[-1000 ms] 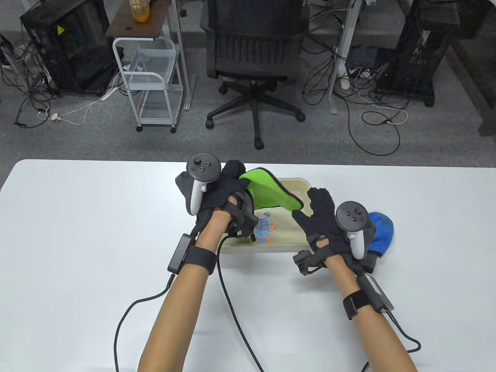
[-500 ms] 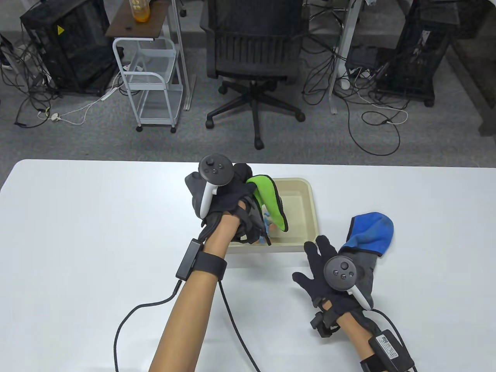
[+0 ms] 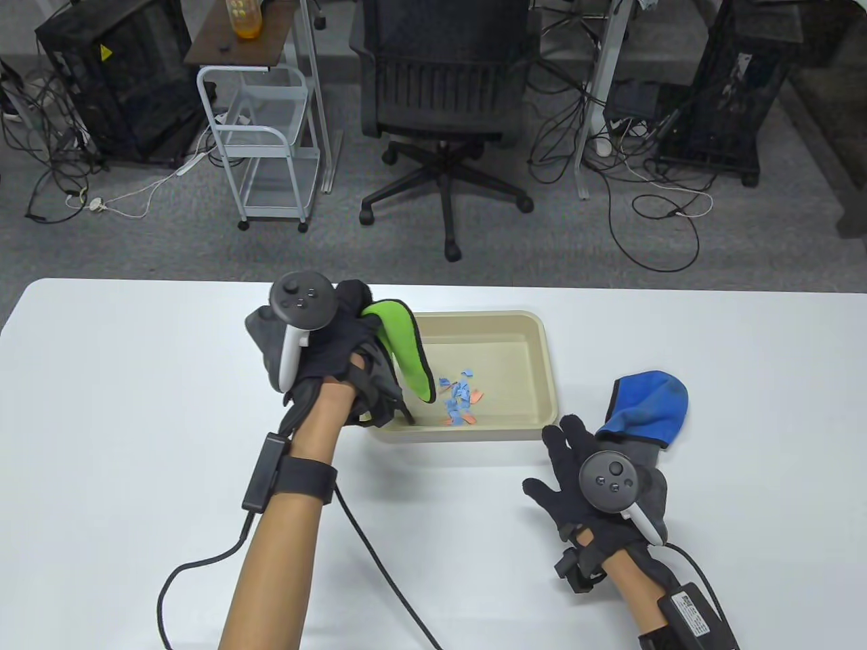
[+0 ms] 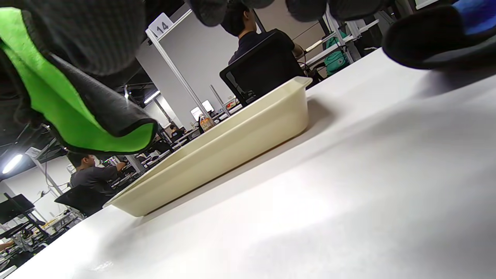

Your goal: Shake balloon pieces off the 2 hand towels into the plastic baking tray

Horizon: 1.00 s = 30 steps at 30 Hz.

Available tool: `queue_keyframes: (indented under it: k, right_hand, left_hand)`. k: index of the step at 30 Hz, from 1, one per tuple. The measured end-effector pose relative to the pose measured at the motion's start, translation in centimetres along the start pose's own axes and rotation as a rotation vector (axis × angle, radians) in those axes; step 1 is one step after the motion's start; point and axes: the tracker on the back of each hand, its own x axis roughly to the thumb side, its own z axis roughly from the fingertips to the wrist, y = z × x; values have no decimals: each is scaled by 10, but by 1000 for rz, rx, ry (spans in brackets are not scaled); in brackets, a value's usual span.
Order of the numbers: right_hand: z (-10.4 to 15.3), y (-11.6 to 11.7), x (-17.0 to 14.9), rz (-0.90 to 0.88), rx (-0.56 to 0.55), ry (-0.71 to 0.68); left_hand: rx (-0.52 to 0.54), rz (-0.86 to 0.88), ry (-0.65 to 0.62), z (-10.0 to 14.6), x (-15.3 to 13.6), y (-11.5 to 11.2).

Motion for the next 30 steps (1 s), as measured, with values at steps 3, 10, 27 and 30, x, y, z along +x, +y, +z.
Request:
queue_keyframes:
  k: [3, 10, 27, 30]
  right_hand:
    - [0, -1, 3, 24, -4, -14]
    - [-1, 1, 6, 54, 3, -31]
    - [0, 10, 14, 113, 30, -54]
    - [0, 11, 14, 128, 37, -56]
  left_hand:
    - [47, 5, 35, -1, -20, 28]
    - [123, -7, 134, -2, -73, 65]
    - [-27, -279, 308, 2, -204, -15]
    - [-100, -409, 319, 6, -218, -37]
